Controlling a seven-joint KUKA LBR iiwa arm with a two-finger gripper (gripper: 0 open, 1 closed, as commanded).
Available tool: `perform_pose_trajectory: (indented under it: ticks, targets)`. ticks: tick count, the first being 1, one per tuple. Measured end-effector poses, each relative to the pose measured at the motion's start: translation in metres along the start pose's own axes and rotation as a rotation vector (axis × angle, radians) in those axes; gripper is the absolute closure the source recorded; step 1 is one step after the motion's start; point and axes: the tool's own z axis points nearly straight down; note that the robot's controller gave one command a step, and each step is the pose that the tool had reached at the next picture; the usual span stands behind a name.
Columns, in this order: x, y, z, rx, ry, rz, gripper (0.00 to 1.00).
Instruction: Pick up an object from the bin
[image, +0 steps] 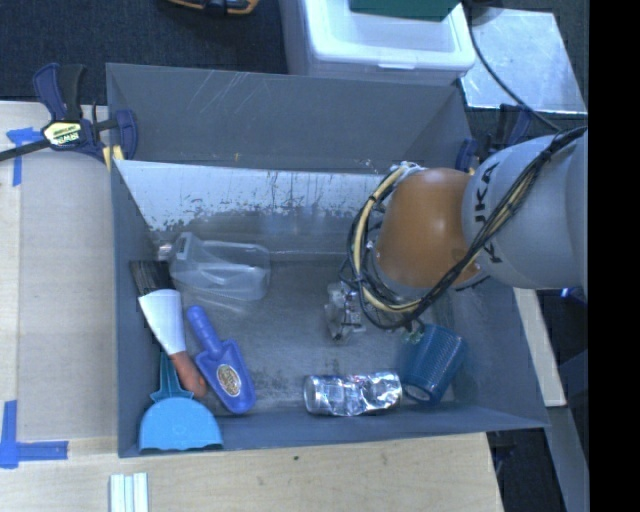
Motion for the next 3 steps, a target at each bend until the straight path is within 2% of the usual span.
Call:
perform_pose_trajectory:
  ticks: [1,2,3]
  targets:
    - [0.006,0.008,0.001,0.000,-0.006,0.168,1.00]
    - [0.021,0.011,-0.002,-0.001,0.005,0.167,1.00]
    - [0.001,-0.007,0.006,-0.001,-0.001,-0.137,1.00]
